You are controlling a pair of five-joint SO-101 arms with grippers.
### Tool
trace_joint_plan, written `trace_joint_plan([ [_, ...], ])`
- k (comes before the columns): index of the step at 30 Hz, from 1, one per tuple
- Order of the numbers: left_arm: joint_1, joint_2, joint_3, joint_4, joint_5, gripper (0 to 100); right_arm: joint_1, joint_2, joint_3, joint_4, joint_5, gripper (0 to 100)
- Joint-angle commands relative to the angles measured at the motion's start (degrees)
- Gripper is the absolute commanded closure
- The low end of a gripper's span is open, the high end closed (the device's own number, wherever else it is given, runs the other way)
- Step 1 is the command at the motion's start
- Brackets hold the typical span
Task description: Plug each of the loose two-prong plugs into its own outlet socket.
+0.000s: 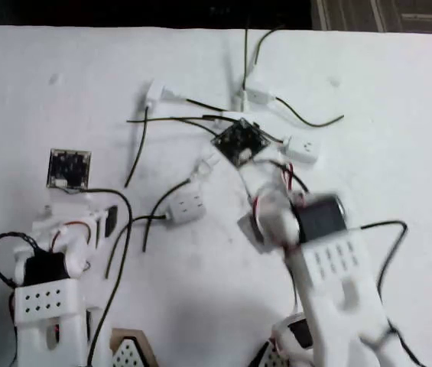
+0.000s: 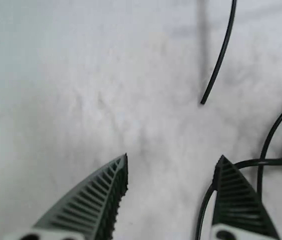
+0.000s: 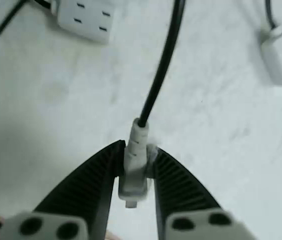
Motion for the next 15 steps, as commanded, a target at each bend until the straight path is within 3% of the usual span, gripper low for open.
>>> trace_joint_plan([
  [1,5.3,-1.5,-6.8,-0.7,4.0,73,-4.6,-9.7,-0.4,0.3,-0.7,98.2],
  [9,18.0,-1.5,-12.8,-0.7,6.9,85,-12.3,-16.7,-0.4,0.1,-0.8,98.2],
  [15,26.0,-3.6,-12.8,0.0,6.9,87,-16.7,-17.4,6.9,-3.6,-0.8,98.2],
])
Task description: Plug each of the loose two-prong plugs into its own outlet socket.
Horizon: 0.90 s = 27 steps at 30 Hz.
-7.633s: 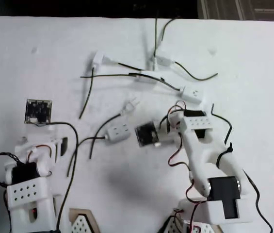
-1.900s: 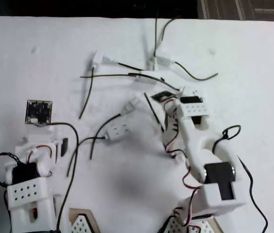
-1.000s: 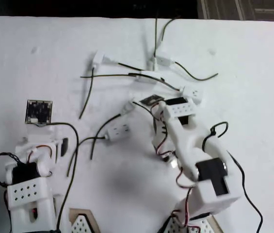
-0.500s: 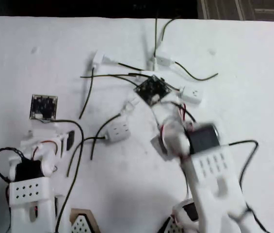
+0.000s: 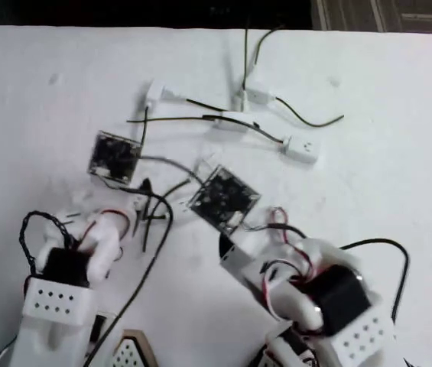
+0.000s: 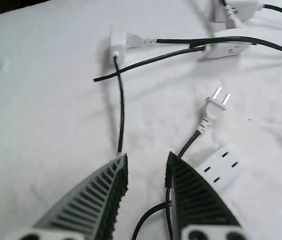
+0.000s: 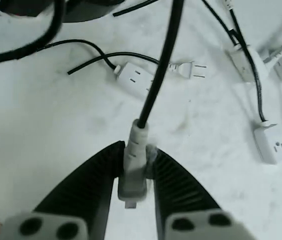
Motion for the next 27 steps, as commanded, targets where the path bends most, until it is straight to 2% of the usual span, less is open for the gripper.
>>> trace_joint_plan([
  [1,5.1,-5.4,-2.5,1.3,0.5,87,-1.8,-0.6,4.2,-4.4,-0.5,98.2],
  [7,12.0,-24.1,-1.6,8.6,0.5,86,-3.0,-0.6,10.2,-12.9,-0.5,98.2],
  [9,14.7,-30.3,-0.4,9.8,0.6,86,-5.5,-0.6,10.3,-13.4,-0.6,98.2],
  [13,18.2,-38.2,3.5,10.7,0.6,86,-12.6,-0.6,10.3,-13.5,-5.6,98.2],
  [16,20.4,-39.3,3.8,13.9,0.3,86,-15.3,-0.1,10.3,-13.6,-6.7,98.2],
  [21,23.8,-39.3,1.3,18.8,0.1,86,-15.6,0.0,10.5,-16.5,-6.9,98.2],
  [27,28.4,-39.3,-2.6,25.6,-5.6,86,-15.5,0.0,10.5,-18.0,-7.0,98.2],
])
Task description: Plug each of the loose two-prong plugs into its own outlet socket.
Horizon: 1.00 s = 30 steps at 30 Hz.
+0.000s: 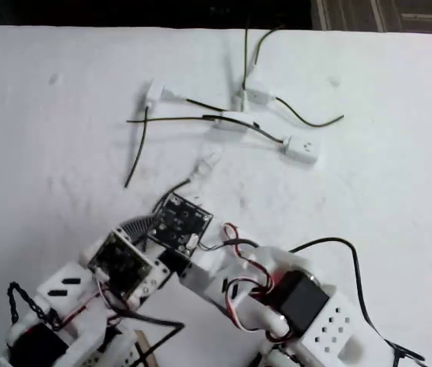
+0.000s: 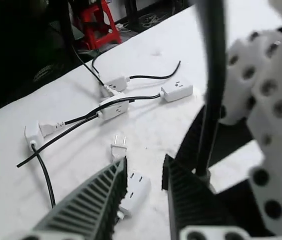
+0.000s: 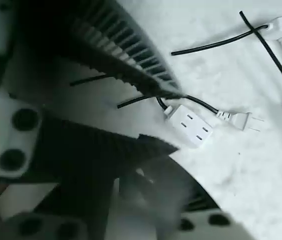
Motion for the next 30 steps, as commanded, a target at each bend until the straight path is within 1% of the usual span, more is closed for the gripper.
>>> trace_joint_plan([
  [1,2.6,-0.4,-3.1,3.3,-2.5,86,-0.6,-0.2,-0.3,-1.5,-0.5,98.2],
  [4,2.2,-0.4,-3.3,3.6,-2.6,86,-0.4,-0.2,-0.3,-1.4,-0.5,98.2],
  [6,-0.6,-0.4,-3.4,3.3,-2.5,86,-0.4,-0.2,-0.3,-1.3,-0.5,98.2],
  [9,-7.9,-0.4,-3.3,2.6,-2.5,86,0.0,-0.7,0.3,-1.3,-0.5,98.2],
  [11,-13.6,-0.4,-3.1,1.5,-2.5,86,1.6,-0.2,0.4,-1.5,-0.5,98.2],
  [14,-21.2,-0.4,-3.1,0.3,-2.5,86,5.8,-0.1,0.3,-2.2,-0.2,98.2],
  [17,-27.8,-0.4,-3.1,-0.4,-2.1,86,10.5,0.1,0.4,-5.2,-0.1,98.2],
  [20,-35.0,-0.4,-3.0,-0.2,0.5,86,13.4,3.7,0.3,-8.3,-0.4,98.2],
  [23,-41.6,-0.4,-1.8,-0.4,0.9,86,15.6,10.8,0.1,-12.9,-0.6,98.2],
  [27,-48.3,-0.4,3.9,-0.6,0.7,86,17.8,21.1,-1.0,-20.3,-6.2,98.2],
  [30,-51.6,-0.4,10.6,-4.6,0.7,86,17.8,26.9,-1.6,-24.7,-11.1,98.2],
])
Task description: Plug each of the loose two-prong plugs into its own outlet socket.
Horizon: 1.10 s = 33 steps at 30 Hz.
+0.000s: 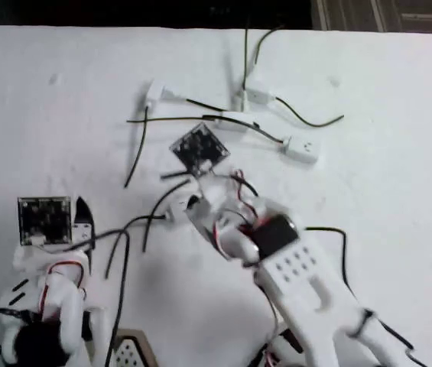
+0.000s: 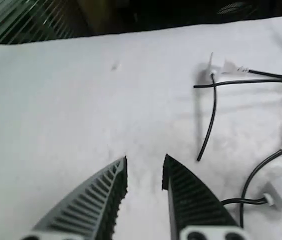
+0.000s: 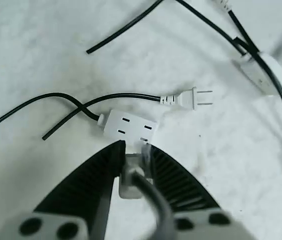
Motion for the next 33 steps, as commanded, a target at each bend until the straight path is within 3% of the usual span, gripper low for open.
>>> trace_joint_plan([
  [1,-5.2,-0.3,8.4,-6.8,0.3,86,0.7,5.7,-2.5,-5.9,-6.0,98.2],
  [6,-8.2,-0.3,15.9,-13.8,0.3,86,0.7,12.6,-2.0,-12.9,-11.2,98.2],
  [13,-8.2,-0.3,16.4,-12.8,-1.3,86,1.7,21.4,-1.2,-21.4,-11.2,98.2],
  [33,-8.1,-0.3,16.4,-12.1,-3.1,86,4.4,31.8,-1.1,-28.1,-8.7,98.2],
])
